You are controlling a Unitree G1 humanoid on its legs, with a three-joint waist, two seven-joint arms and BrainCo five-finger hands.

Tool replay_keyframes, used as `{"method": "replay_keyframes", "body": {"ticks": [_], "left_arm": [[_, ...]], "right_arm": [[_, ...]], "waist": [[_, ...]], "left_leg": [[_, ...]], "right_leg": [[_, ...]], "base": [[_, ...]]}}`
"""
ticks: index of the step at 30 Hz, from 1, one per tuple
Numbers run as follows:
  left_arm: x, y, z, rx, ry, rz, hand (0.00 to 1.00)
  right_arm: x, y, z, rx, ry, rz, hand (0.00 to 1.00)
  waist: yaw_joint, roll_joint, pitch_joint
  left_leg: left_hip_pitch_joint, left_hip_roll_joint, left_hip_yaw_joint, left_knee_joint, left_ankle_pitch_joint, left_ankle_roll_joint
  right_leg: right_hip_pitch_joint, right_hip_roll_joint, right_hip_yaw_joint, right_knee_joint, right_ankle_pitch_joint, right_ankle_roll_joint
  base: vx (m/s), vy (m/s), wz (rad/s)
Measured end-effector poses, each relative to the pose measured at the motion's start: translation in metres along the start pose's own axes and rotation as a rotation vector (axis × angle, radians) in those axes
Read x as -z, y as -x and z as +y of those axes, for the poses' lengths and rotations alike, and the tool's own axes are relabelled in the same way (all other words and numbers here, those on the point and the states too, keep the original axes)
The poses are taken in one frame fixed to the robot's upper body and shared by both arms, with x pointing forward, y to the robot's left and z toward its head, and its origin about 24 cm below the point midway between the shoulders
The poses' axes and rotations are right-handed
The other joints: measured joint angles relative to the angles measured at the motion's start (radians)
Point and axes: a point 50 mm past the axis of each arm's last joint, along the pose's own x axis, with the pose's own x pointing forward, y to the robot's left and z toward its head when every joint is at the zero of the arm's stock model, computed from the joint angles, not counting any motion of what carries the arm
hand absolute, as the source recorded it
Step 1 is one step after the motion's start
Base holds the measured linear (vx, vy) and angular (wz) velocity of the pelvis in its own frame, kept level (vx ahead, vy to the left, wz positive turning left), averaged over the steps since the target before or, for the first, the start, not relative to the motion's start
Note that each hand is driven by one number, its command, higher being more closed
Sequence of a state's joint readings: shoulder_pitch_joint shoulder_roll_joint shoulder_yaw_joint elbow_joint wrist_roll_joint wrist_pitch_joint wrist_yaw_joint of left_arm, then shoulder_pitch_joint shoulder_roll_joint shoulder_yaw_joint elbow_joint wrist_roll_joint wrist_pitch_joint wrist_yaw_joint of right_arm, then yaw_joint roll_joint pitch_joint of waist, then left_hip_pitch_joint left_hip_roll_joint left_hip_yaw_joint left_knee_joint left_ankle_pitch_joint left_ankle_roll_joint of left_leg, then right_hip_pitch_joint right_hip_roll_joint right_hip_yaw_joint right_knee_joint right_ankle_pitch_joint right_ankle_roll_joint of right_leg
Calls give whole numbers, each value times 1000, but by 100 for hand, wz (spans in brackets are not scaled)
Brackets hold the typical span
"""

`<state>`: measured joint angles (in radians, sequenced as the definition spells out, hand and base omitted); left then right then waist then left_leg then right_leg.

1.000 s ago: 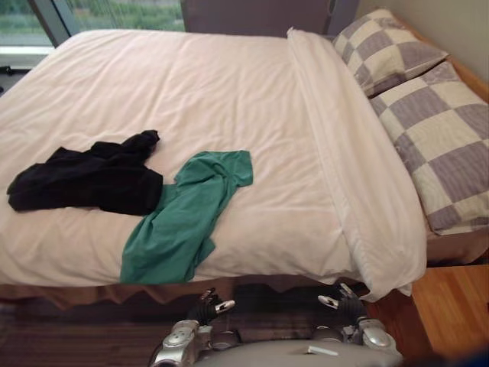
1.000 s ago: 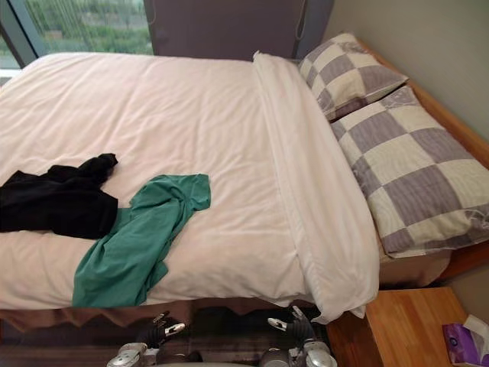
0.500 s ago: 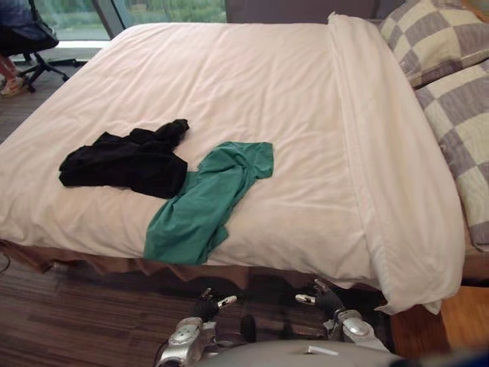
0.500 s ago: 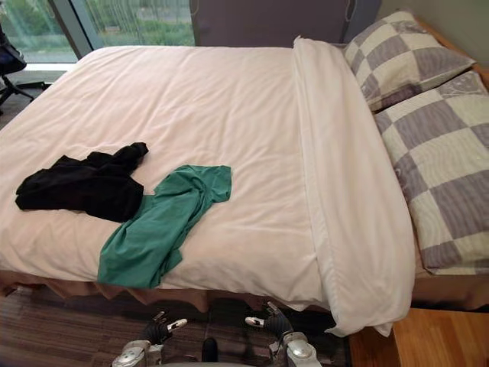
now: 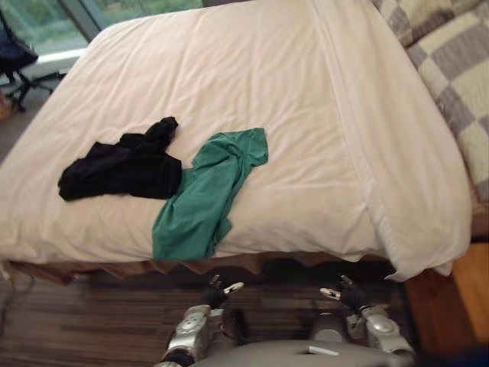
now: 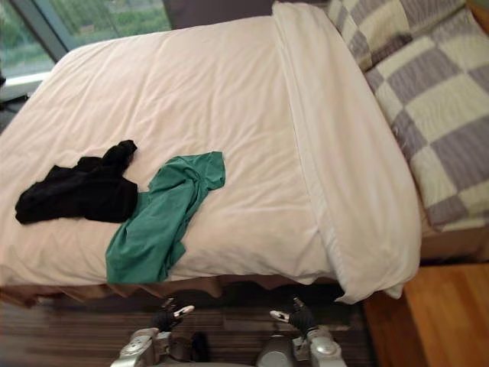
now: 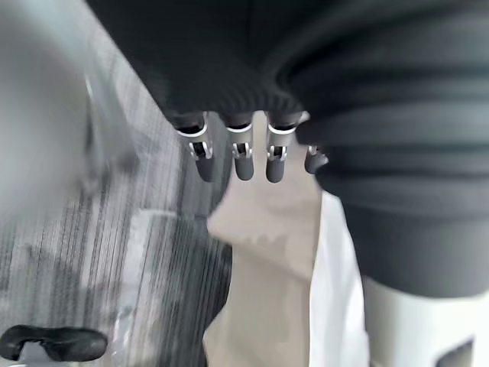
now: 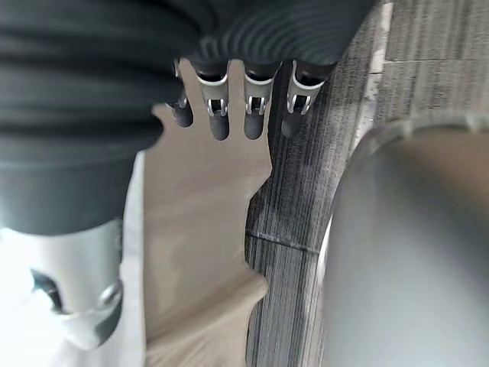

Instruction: Tidy the bed and pick cloth on bed and put in laundry

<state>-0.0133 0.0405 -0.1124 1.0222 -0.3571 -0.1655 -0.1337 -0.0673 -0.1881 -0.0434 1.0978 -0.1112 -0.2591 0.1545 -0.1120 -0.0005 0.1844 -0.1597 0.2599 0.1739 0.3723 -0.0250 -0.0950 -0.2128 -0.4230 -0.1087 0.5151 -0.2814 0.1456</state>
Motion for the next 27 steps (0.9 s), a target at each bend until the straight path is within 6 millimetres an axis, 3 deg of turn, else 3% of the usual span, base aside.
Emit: {"method": "replay_keyframes", "body": {"ticks": [2, 3, 4, 5, 6, 7, 8, 9, 10, 11, 12, 14, 15, 17, 20, 24, 27], "left_arm": [[2, 0, -7, 34, 11, 4, 0], [3, -1, -11, 56, 12, 6, 0], [2, -1, -13, 72, 10, 0, 0], [-1, -1, -11, 71, 2, -7, 0], [-11, -2, -2, 55, -27, -27, 0], [-14, -1, 8, 28, -79, -28, 0], [-12, 2, 17, 4, -112, -17, 0], [-8, 6, 29, -26, -143, 2, 0], [-4, 10, 38, -57, -161, 17, 0], [-4, 11, 40, -70, -164, 16, 0], [-5, 10, 39, -69, -165, 12, 0], [-9, 7, 33, -51, -172, 1, 0], [-10, 6, 29, -44, -173, 0, 0], [2, 5, 14, -8, -148, 30, 0], [10, 5, 3, 24, -176, 53, 0], [20, 12, 13, -15, -206, 82, 0], [22, 13, 19, -43, -165, 80, 0]], "right_arm": [[3, 1, -1, -14, 46, 10, 0], [7, 3, -1, -18, 51, 25, 0], [9, 4, -5, -10, 45, 25, 0], [11, 5, -3, -9, 36, 28, 0], [13, 4, 8, -25, -7, 31, 0], [9, 2, 17, -38, -38, 5, 0], [7, 1, 26, -57, -51, -2, 0], [3, -1, 41, -99, -52, -20, 0], [-1, 0, 50, -151, -2, -51, 0], [-3, 0, 57, -190, 29, -69, 0], [-5, 0, 61, -205, 38, -81, 0], [-10, 0, 74, -253, 65, -121, 0], [-9, 1, 76, -262, 64, -122, 0], [-7, 2, 74, -274, 60, -121, 0], [-2, 4, 73, -275, 42, -107, 0], [3, 7, 83, -287, -18, -93, 0], [4, 7, 84, -256, -61, -89, 0]], "waist": [[-18, 5, -1], [-18, 28, 1], [-21, 58, 7], [-22, 59, 6], [-8, 25, 16], [21, 15, 14], [32, 19, 16], [47, 8, 11], [49, 0, 7], [49, 6, 2], [48, 10, -2], [49, 11, -7], [48, 4, -11], [49, 31, -23], [51, 40, -34], [71, -2, -56], [74, -9, -61]], "left_leg": [[28, 32, -48, -7, 11, -17], [57, 41, -52, -26, 2, -39], [80, 44, -27, -42, -76, -104], [87, 40, -19, -45, -128, -163], [73, 3, -13, -1, -155, -153], [59, -4, 8, 21, -193, -134], [65, 3, 28, 14, -194, -125], [91, -1, 57, -22, -182, -104], [131, -15, 79, -91, -151, -66], [161, -25, 86, -162, -113, -43], [167, -32, 85, -198, -91, -33], [173, -92, 68, -296, -28, 1], [172, -114, 65, -306, -22, 7], [178, -168, 51, -343, 8, 31], [200, -178, 10, -391, 35, 36], [230, -171, -19, -469, 87, 25], [241, -171, -12, -471, 88, 25]], "right_leg": [[-4, -40, 20, 21, -7, 55], [29, -46, 19, -27, 19, 97], [85, -43, -5, -109, 74, 103], [116, -51, -17, -155, 113, 104], [141, -82, -10, -220, 208, 95], [125, -71, -9, -304, 441, 58], [109, -67, -11, -310, 498, 10], [81, -51, -31, -268, 492, -65], [82, -2, -59, -203, 411, -82], [86, 76, -88, -163, 332, -50], [89, 119, -106, -153, 295, -46], [120, 268, -153, -200, 160, -55], [142, 289, -152, -244, 131, -64], [201, 311, -98, -368, 123, -77], [240, 329, -69, -402, 133, -89], [257, 340, -112, -408, 137, -94], [264, 340, -106, -408, 140, -95]], "base": [[-14, 461, -7], [5, 641, 2], [2, 707, 14], [-13, 776, 20], [-54, 752, -16], [-65, 746, -40], [-78, 657, -62], [-23, 540, -41], [-18, 524, -21], [-1, 371, 3], [-24, 328, 26], [-28, 295, 34], [-20, 184, 30], [-22, 132, 35], [-3, 28, 48], [-20, -35, 25], [-23, -2, -4]]}}
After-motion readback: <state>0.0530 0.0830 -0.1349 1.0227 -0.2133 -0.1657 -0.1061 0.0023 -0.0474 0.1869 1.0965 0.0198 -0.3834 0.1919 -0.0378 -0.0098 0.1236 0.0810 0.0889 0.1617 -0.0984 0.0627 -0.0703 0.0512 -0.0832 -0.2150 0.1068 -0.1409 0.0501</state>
